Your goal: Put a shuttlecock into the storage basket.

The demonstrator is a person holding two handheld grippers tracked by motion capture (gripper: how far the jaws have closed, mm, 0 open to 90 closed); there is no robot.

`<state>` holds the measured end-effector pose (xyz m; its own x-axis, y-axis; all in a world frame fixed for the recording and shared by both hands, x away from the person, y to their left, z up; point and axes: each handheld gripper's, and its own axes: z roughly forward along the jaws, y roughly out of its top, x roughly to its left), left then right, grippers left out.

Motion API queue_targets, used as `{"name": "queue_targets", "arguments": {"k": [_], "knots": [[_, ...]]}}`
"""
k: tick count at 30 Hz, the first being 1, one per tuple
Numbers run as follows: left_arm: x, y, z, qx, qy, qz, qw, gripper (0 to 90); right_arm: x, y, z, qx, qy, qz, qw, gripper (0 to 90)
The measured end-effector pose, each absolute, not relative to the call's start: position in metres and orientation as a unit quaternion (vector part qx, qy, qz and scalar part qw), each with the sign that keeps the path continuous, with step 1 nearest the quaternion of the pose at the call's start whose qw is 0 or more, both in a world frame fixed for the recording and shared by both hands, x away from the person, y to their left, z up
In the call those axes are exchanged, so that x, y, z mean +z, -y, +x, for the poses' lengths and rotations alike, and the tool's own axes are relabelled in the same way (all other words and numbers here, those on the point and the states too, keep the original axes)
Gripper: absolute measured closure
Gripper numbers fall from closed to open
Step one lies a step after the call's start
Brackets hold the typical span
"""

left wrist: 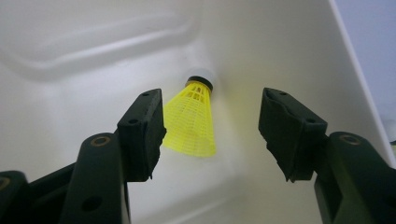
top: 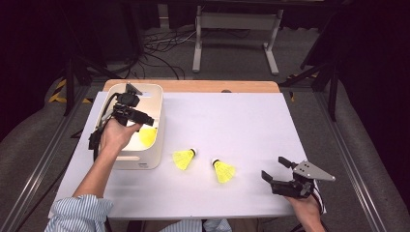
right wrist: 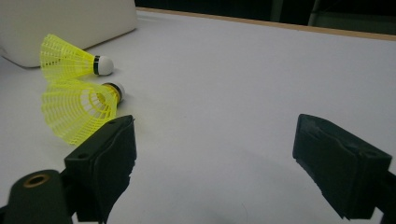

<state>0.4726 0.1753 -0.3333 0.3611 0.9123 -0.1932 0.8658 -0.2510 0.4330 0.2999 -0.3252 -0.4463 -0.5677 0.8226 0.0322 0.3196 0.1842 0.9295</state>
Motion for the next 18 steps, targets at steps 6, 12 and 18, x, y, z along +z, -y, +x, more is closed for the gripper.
{"name": "queue_targets", "arguments": {"k": [6, 12, 18], "knots": [[-0.326, -0.171, 0.469, 0.058, -0.557, 0.791, 0.247, 38.9, -0.446, 0.325, 0.3, 0.505, -0.728, 0.392, 0.249, 14.0], [-0.321, -0.17, 0.468, 0.058, -0.557, 0.79, 0.25, 41.4, -0.446, 0.324, 0.3, 0.503, -0.729, 0.393, 0.248, 14.0], [-0.314, -0.167, 0.464, 0.065, -0.552, 0.79, 0.258, 41.3, -0.446, 0.325, 0.3, 0.504, -0.728, 0.394, 0.248, 14.0]]}}
